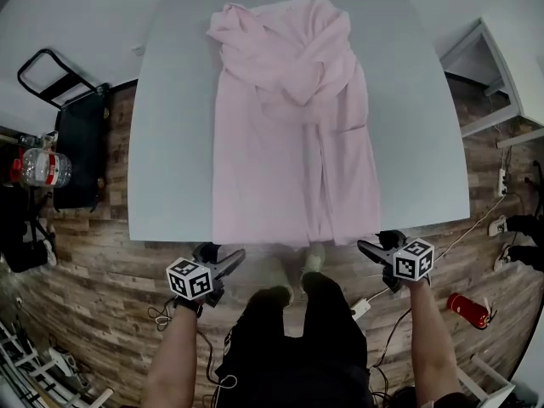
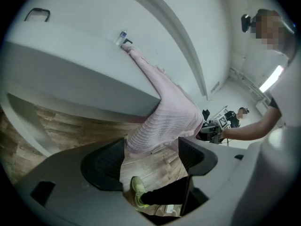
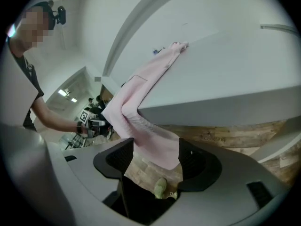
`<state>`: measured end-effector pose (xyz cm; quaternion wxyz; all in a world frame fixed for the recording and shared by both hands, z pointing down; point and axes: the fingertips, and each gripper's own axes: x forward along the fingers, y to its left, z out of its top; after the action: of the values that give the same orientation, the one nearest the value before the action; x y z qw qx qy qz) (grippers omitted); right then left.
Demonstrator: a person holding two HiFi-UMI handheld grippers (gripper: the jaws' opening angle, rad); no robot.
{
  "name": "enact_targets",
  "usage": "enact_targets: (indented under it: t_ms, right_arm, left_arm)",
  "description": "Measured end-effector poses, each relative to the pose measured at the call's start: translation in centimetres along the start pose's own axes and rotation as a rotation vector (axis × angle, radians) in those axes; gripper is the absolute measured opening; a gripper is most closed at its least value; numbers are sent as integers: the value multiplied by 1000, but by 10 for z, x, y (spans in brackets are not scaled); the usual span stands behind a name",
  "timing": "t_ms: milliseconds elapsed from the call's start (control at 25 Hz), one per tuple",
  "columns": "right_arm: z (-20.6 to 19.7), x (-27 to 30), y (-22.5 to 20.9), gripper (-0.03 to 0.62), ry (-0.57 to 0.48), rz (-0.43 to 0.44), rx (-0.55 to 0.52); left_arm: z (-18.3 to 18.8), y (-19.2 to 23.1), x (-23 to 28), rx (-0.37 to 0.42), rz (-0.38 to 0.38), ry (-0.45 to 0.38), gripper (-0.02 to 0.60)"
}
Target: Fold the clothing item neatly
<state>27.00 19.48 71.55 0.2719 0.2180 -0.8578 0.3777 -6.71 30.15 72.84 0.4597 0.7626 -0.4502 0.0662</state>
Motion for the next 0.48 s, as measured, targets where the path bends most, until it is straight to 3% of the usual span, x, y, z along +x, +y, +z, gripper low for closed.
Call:
enact_targets:
  t_ms: [280, 320, 360, 400, 480]
  right_arm:
    - [13, 31, 22, 272, -80, 120, -43]
    - [15, 31, 25, 270, -90, 132, -44]
    - [18, 30, 27, 268, -100, 145, -41]
    - [21, 28, 29, 255, -105, 157, -38]
    - [22, 24, 33, 61, -95, 182, -23]
  left_arm:
    - [1, -20, 10, -6, -169, 23, 310]
    - [0, -22, 10, -14, -177, 28, 237]
    - [1, -23, 10, -31, -187, 27, 80]
    - [3, -25, 9, -52, -203, 21, 15]
    - [6, -33, 7, -83, -247, 18, 11]
